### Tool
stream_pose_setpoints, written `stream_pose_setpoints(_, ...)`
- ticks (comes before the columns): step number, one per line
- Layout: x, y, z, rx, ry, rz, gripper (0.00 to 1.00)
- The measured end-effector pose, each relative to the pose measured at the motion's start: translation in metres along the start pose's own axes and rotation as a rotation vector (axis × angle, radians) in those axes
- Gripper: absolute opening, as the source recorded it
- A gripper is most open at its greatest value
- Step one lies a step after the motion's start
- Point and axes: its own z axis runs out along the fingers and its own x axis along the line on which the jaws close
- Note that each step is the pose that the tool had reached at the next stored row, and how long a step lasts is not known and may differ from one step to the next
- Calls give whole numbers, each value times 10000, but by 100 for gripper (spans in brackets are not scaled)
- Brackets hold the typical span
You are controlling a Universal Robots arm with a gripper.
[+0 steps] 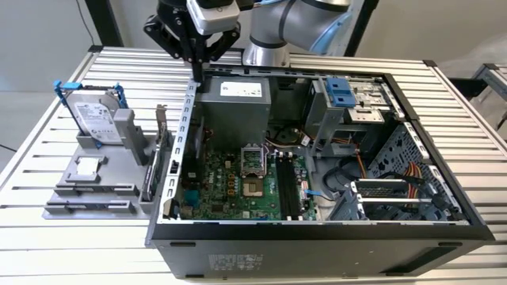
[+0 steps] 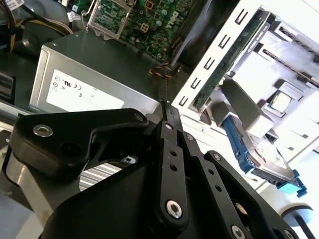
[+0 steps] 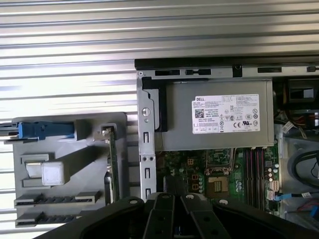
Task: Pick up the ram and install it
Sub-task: 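Reach for the ram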
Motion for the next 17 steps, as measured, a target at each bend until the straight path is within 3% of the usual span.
stream_pose_setpoints(17,130,-8,-3,-1,1,-34,0)
